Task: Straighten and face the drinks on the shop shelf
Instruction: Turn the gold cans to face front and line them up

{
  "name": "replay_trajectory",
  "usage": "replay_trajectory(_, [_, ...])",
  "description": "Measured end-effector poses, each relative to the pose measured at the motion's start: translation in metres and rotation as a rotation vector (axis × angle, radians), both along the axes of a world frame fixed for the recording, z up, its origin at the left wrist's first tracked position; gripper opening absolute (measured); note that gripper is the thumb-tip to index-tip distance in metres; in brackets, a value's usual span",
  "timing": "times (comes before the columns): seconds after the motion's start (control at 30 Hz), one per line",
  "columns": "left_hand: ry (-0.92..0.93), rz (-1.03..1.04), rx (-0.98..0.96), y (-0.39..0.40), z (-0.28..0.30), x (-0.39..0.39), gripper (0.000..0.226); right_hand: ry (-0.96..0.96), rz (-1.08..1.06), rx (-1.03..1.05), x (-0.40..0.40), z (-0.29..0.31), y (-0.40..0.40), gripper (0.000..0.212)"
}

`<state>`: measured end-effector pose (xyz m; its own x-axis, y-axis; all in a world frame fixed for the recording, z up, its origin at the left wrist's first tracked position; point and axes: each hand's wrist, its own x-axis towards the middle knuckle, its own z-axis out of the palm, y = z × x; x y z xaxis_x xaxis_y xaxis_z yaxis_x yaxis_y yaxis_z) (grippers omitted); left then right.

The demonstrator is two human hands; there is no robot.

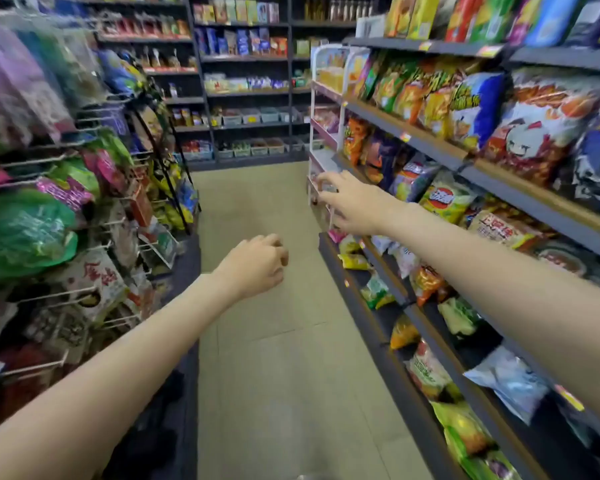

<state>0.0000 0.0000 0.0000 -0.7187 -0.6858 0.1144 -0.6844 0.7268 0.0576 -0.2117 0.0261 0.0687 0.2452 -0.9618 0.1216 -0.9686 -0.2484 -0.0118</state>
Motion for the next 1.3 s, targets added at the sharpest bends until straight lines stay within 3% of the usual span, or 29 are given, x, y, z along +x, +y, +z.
replay_trajectory(0.17, [0.343, 0.135, 0.280, -0.110, -0.027, -0.047, 0.019, -0.355, -0.206, 0.026, -0.039, -0.039, -0.129, 0.036])
replay_trajectory(0.27, [0.433, 0.259, 0.385, -0.197, -0.033, -0.071, 0.018, -0.476, -0.267, 0.045, -0.057, -0.051, -0.226, 0.036])
replay_trajectory(0.5, [0.317, 0.377, 0.484, -0.387, -0.025, -0.082, 0.021, -0.520, -0.257, 0.095, -0.067, -0.047, -0.442, 0.035])
replay_trajectory(0.67, [0.326, 0.454, 0.408, -0.556, -0.033, -0.070, 0.021, -0.472, -0.215, 0.102, -0.062, -0.053, -0.602, 0.036])
replay_trajectory(0.93, [0.218, 0.360, 0.435, -0.851, -0.017, -0.078, 0.024, -0.313, -0.264, 0.024, -0.106, -0.016, -0.867, 0.036])
replay_trajectory(1.07, [0.016, 0.261, 0.382, -0.969, -0.025, -0.115, 0.026, -0.416, -0.339, -0.096, -0.143, 0.007, -0.991, 0.032])
replay_trajectory(1.3, [-0.069, 0.182, 0.281, -1.222, -0.034, -0.170, 0.027, -0.466, -0.354, -0.049, -0.195, -0.021, -1.252, 0.028])
